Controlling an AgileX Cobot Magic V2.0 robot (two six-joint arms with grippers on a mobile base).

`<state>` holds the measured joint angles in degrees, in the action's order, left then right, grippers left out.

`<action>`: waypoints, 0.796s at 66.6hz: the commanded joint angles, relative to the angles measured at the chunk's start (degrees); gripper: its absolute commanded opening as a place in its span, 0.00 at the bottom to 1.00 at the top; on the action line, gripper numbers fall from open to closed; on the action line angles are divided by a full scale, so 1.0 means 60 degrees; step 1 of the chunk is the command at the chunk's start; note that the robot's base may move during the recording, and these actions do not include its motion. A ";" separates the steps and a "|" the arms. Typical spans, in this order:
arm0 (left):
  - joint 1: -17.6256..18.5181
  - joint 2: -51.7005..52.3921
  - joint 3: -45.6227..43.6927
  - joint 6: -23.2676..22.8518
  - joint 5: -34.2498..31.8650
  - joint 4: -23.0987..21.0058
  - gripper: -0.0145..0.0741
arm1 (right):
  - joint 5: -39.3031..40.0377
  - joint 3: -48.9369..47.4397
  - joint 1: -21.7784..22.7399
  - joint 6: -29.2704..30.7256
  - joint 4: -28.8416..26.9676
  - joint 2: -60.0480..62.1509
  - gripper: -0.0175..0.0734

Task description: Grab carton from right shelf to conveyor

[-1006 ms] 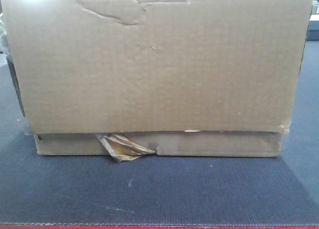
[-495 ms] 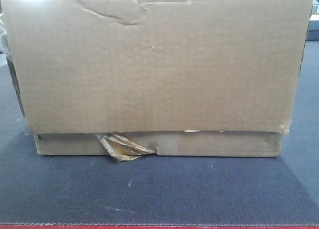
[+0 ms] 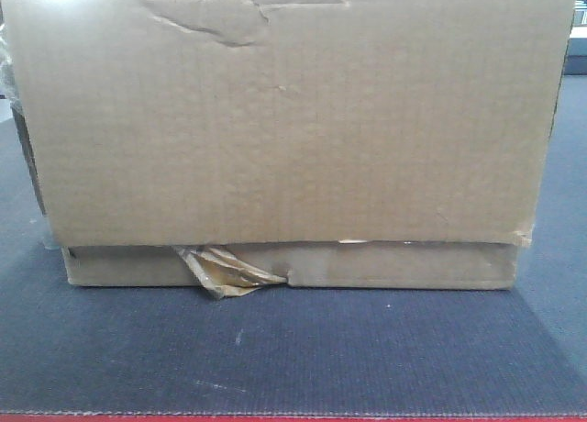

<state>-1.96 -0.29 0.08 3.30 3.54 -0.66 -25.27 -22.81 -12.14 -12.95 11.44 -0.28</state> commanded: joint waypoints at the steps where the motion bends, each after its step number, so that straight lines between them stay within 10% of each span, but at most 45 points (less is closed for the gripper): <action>1: -0.0034 0.0048 -0.0013 0.0029 -0.0253 -0.0057 0.17 | 0.0232 0.0024 0.0308 0.0013 0.0003 0.0047 0.12; 13: -0.0034 0.0048 -0.0013 0.0029 -0.0253 -0.0057 0.17 | 0.1043 0.0531 0.1538 0.2603 -0.1907 0.0047 0.12; 40: -0.0034 0.0048 -0.0013 0.0029 -0.0253 -0.0057 0.17 | 0.4154 0.3802 0.2300 0.2623 -0.2746 0.0047 0.12; 53: -0.0034 0.0048 -0.0013 0.0029 -0.0253 -0.0057 0.17 | 0.3588 0.3802 0.2300 0.2623 -0.2770 0.0047 0.12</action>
<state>-1.96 -0.29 0.08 3.30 3.43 -0.66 -5.16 0.02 1.48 2.32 -4.82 -0.14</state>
